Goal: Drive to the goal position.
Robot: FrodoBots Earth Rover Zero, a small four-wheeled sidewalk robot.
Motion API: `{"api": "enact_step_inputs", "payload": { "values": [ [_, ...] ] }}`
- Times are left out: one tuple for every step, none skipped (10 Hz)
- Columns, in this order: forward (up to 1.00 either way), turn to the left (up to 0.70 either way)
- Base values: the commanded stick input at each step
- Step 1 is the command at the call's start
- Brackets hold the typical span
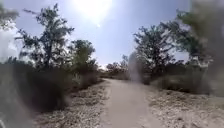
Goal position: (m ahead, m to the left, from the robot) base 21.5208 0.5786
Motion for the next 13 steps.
{"api": "enact_step_inputs", "payload": {
  "values": [
    [0.69, 0.01],
    [0.69, 0.01],
    [0.69, 0.01],
    [0.69, 0.01],
    [0.69, 0.01],
    [0.69, 0.01],
    [0.69, 0.01],
    [0.69, 0.01],
    [0.69, 0.01],
    [0.69, 0.01],
    [0.69, 0.01],
    [0.69, 0.01],
    [0.69, 0.01]
  ]
}}
